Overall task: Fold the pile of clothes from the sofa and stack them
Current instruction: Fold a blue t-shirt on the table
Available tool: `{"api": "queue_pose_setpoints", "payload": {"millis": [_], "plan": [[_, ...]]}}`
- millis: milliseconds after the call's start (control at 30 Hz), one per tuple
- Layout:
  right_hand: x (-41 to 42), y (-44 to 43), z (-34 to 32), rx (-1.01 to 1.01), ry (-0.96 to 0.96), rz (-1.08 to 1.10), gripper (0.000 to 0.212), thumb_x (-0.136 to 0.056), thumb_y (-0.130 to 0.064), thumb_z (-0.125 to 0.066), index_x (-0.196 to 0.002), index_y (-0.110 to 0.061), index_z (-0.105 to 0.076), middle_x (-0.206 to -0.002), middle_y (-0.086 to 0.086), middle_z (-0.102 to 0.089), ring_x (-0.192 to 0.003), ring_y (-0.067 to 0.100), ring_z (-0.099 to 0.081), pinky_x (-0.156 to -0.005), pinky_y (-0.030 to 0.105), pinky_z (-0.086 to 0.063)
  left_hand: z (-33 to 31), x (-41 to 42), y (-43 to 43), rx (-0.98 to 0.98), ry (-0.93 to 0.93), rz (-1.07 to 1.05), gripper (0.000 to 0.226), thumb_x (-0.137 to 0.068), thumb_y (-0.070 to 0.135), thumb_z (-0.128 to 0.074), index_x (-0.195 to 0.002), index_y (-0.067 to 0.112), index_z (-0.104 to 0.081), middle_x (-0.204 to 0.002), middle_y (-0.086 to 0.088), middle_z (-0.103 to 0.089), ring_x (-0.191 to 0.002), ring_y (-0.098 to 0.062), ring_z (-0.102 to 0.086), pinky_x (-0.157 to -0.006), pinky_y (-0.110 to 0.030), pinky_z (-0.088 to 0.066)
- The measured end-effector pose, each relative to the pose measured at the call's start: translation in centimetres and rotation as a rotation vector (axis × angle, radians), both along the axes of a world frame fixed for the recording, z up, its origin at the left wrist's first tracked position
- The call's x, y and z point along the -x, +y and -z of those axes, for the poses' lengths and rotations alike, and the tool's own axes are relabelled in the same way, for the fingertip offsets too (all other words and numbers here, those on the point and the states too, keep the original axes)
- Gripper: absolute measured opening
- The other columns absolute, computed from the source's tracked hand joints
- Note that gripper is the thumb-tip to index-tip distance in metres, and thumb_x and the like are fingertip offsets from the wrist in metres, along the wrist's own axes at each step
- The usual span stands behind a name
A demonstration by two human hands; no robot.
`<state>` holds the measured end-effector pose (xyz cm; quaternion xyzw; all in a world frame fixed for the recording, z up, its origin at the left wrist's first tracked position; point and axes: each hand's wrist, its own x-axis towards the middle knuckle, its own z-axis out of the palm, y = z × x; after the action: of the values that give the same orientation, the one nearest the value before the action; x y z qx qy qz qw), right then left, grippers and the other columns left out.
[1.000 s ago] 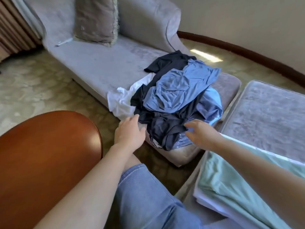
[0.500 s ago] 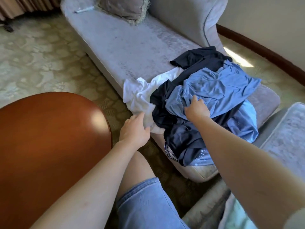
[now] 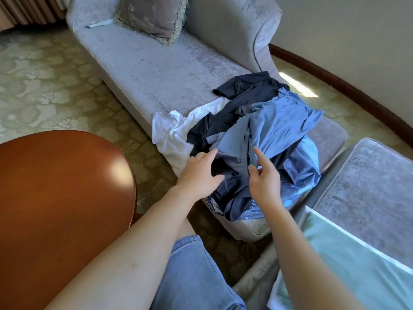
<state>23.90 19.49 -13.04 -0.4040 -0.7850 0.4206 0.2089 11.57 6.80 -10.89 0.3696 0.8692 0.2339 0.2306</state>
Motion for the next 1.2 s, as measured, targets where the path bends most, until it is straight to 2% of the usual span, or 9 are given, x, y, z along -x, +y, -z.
{"api": "queue_pose_setpoints", "payload": {"millis": [400, 500, 600, 667, 767, 867, 967, 1067, 1200], "plan": [[-6.6, 0.3, -7.0, 0.048, 0.255, -0.067, 0.047, -0.097, -0.008, -0.049, -0.126, -0.045, -0.051, -0.048, -0.012, -0.037, -0.045, 0.009, -0.032, -0.048, 0.025, -0.033, -2.0, -5.2, 3.9, 0.031, 0.097, 0.157, 0.079, -0.094, 0.041, -0.057, -0.155, 0.023, -0.011, -0.159, 0.003, -0.017, -0.143, -0.029, -0.017, -0.113, -0.045, -0.03], [-7.1, 0.0, -8.6, 0.06, 0.321, -0.087, 0.049, -0.096, -0.004, -0.05, -0.116, -0.048, -0.055, -0.057, -0.011, -0.043, -0.051, 0.021, -0.036, -0.048, 0.038, -0.037, -1.8, -5.6, 4.5, -0.042, 0.126, 0.121, 0.062, -0.095, 0.033, -0.054, -0.151, 0.022, -0.029, -0.148, -0.003, -0.041, -0.137, -0.028, -0.033, -0.106, -0.046, -0.039], [-7.8, 0.5, -9.2, 0.056, 0.328, -0.066, 0.047, -0.095, -0.003, -0.05, -0.118, -0.044, -0.059, -0.064, 0.003, -0.044, -0.05, 0.02, -0.035, -0.047, 0.034, -0.033, -2.3, -6.3, 4.3, -0.075, 0.163, 0.051, 0.015, -0.096, 0.018, -0.048, -0.102, 0.022, -0.061, -0.1, -0.005, -0.062, -0.106, -0.031, -0.056, -0.077, -0.038, -0.047], [-7.9, 1.0, -9.2, 0.066, 0.286, -0.014, 0.042, -0.096, -0.005, -0.05, -0.126, -0.032, -0.06, -0.064, 0.008, -0.048, -0.047, 0.016, -0.036, -0.043, 0.029, -0.033, -2.8, -6.3, 3.7, -0.081, 0.165, 0.023, 0.015, -0.097, 0.017, -0.046, -0.09, 0.021, -0.059, -0.087, 0.001, -0.058, -0.091, -0.028, -0.059, -0.068, -0.035, -0.045], [-7.1, 1.6, -9.3, 0.109, 0.229, 0.069, 0.037, -0.096, -0.008, -0.05, -0.126, -0.026, -0.061, -0.074, -0.006, -0.057, -0.057, 0.022, -0.056, -0.045, 0.026, -0.042, -3.5, -4.2, 2.1, -0.126, 0.082, -0.065, 0.022, -0.098, 0.017, -0.045, -0.105, 0.023, -0.064, -0.091, 0.002, -0.06, -0.083, -0.023, -0.057, -0.069, -0.033, -0.048], [-5.2, 1.5, -10.3, 0.132, 0.23, 0.131, 0.032, -0.098, -0.011, -0.048, -0.123, -0.022, -0.063, -0.099, -0.006, -0.06, -0.054, 0.007, -0.063, -0.04, 0.014, -0.037, -5.0, -1.5, 0.4, -0.229, 0.019, -0.198, 0.021, -0.093, 0.007, -0.043, -0.075, 0.013, -0.052, -0.075, -0.002, -0.05, -0.07, -0.023, -0.049, -0.065, -0.034, -0.047], [-2.9, 0.2, -13.0, 0.1, 0.308, 0.16, 0.032, -0.097, -0.012, -0.049, -0.125, -0.018, -0.064, -0.097, -0.009, -0.061, -0.063, 0.007, -0.063, -0.053, 0.018, -0.047, -8.7, 0.2, -1.2, -0.438, -0.055, -0.416, 0.03, -0.094, 0.006, -0.045, -0.101, 0.022, -0.069, -0.102, -0.006, -0.064, -0.086, -0.029, -0.064, -0.091, -0.045, -0.053], [-0.3, -2.1, -17.0, 0.014, 0.415, 0.109, 0.033, -0.097, -0.014, -0.049, -0.127, -0.018, -0.063, -0.103, -0.005, -0.065, -0.072, 0.011, -0.062, -0.07, 0.028, -0.052, -13.8, 1.3, -3.2, -0.665, -0.076, -0.59, 0.034, -0.097, 0.004, -0.043, -0.126, 0.008, -0.06, -0.114, -0.003, -0.059, -0.078, -0.023, -0.066, -0.086, -0.042, -0.056], [4.8, -7.4, -23.7, -0.181, 0.475, -0.046, 0.035, -0.093, -0.011, -0.047, -0.122, -0.014, -0.066, -0.117, 0.006, -0.067, -0.106, 0.023, -0.061, -0.09, 0.027, -0.042, -21.7, 3.6, -9.6, -0.9, 0.078, -0.779, 0.036, -0.091, 0.005, -0.042, -0.121, 0.01, -0.062, -0.11, -0.008, -0.059, -0.074, -0.019, -0.064, -0.082, -0.044, -0.058]]}}
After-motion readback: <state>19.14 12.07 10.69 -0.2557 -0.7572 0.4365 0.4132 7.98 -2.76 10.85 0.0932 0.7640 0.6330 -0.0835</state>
